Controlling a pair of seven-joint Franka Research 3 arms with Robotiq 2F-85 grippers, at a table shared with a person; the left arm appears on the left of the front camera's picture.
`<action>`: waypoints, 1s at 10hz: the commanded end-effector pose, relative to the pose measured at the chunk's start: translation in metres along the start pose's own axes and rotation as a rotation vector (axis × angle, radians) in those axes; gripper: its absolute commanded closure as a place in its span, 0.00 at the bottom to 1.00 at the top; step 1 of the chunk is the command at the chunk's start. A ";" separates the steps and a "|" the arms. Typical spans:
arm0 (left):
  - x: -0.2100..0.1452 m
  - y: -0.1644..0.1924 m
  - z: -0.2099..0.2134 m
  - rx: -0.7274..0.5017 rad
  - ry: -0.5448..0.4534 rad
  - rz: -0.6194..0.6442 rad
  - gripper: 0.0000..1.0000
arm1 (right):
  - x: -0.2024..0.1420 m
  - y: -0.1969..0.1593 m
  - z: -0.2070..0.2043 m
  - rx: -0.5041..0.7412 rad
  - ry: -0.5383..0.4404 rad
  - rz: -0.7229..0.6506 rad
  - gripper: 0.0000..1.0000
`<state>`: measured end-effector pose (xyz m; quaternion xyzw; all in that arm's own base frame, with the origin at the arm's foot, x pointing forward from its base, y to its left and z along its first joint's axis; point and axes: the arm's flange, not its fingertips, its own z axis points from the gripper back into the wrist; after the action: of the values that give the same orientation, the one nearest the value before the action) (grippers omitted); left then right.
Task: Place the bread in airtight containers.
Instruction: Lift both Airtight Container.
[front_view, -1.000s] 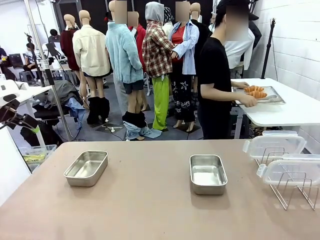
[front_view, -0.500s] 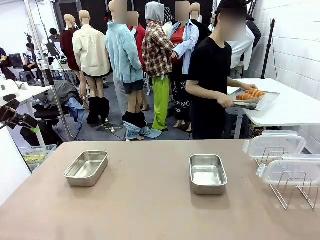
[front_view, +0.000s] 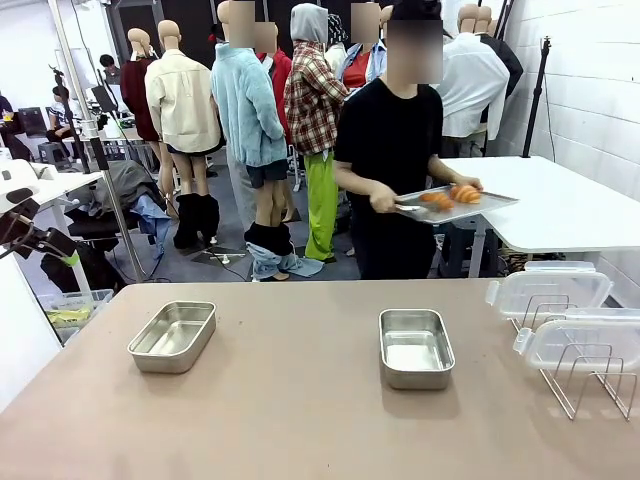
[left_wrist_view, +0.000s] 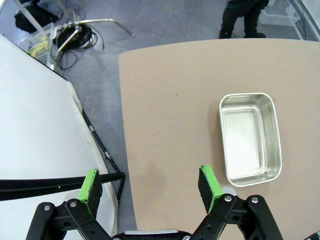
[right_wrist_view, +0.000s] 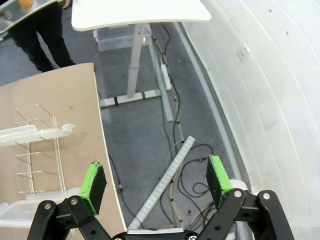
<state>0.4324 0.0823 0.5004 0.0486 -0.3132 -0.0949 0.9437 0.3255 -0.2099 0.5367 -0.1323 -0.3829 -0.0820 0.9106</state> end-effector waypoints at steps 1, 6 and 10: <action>-0.002 0.003 0.001 0.008 0.005 -0.009 0.00 | -0.001 0.002 -0.002 -0.005 0.009 0.007 0.00; -0.002 0.003 0.001 0.008 0.005 -0.009 0.00 | -0.001 0.002 -0.002 -0.005 0.009 0.007 0.00; -0.002 0.003 0.001 0.008 0.005 -0.009 0.00 | -0.001 0.002 -0.002 -0.005 0.009 0.007 0.00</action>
<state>0.4324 0.0823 0.5004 0.0486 -0.3132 -0.0949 0.9437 0.3255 -0.2099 0.5367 -0.1323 -0.3828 -0.0820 0.9106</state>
